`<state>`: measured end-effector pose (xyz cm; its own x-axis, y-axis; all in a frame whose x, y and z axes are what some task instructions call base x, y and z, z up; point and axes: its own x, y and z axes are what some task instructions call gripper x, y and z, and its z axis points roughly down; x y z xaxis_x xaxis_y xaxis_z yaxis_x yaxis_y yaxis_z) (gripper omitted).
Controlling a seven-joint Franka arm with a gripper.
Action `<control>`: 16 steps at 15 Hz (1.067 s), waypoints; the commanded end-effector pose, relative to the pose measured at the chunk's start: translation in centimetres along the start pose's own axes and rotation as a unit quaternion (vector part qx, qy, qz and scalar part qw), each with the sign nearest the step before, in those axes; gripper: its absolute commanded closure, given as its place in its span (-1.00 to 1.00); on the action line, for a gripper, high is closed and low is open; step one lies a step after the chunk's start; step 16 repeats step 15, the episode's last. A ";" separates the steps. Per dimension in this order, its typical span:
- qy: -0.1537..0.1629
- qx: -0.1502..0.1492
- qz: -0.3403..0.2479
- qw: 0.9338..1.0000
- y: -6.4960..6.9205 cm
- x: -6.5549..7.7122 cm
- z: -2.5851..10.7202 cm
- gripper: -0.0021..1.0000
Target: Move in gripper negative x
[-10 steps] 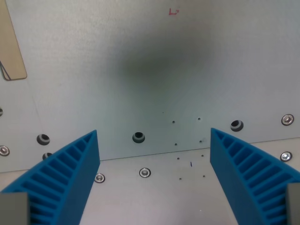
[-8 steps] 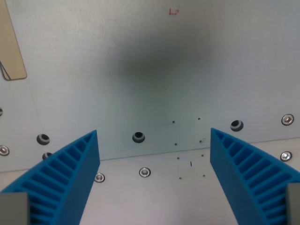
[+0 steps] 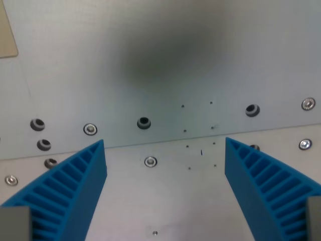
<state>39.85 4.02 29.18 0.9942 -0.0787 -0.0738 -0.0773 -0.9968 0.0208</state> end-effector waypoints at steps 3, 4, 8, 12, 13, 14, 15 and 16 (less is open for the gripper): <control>0.031 0.006 0.005 0.999 0.0 -4.0 -0.4 -1.00; 0.031 0.006 0.005 0.999 0.0 -4.5 -0.4 -1.00; 0.031 0.006 0.005 0.999 -0.1 -6.5 -0.3 -1.00; 0.031 0.006 0.005 0.999 -0.1 -8.5 -0.1 -1.00; 0.031 0.006 0.005 0.999 -0.1 -9.0 -0.1 -1.00; 0.031 0.006 0.005 0.999 -0.1 -9.5 -0.1 -1.00; 0.031 0.006 0.005 0.999 -0.1 -10.0 -0.1 -1.00; 0.031 0.006 0.005 0.999 -0.1 -10.0 -0.1 -1.00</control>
